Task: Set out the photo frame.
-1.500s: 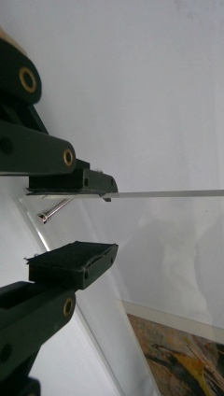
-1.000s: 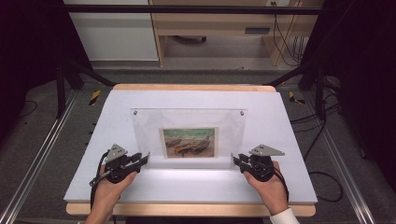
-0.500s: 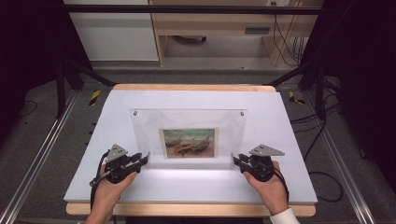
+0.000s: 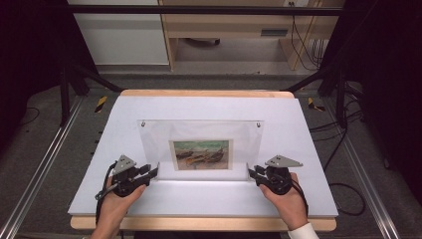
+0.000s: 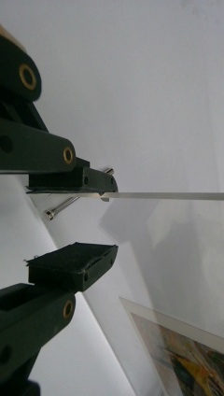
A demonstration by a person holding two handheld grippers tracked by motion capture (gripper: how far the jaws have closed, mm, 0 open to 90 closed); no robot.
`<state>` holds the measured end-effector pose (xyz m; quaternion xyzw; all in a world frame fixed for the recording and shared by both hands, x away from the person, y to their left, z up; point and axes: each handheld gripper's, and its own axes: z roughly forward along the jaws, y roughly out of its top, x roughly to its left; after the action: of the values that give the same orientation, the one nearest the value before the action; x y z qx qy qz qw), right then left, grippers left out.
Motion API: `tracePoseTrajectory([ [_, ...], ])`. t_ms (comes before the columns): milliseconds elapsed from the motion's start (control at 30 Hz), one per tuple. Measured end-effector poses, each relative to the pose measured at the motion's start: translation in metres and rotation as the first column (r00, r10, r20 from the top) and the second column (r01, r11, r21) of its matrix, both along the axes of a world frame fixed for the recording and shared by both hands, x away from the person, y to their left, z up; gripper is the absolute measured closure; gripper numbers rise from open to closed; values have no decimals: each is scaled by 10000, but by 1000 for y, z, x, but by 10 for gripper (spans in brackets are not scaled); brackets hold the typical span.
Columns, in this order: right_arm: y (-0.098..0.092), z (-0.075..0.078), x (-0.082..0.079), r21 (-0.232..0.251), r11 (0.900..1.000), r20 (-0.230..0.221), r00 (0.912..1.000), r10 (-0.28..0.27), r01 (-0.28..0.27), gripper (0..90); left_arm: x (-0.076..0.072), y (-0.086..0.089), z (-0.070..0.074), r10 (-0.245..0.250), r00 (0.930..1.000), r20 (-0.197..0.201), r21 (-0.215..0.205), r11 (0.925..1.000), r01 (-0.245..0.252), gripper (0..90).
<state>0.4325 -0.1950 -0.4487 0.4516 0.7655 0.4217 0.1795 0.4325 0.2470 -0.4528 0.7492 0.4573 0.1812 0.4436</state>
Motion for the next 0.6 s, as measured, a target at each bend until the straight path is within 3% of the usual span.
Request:
tracePoseTrajectory([
  [600, 0, 0, -2, -17, 10000, 34, 10000, -4, 4, 697, -2, -1, 0, -49, 9999, 112, 94, 9999, 48, 626],
])
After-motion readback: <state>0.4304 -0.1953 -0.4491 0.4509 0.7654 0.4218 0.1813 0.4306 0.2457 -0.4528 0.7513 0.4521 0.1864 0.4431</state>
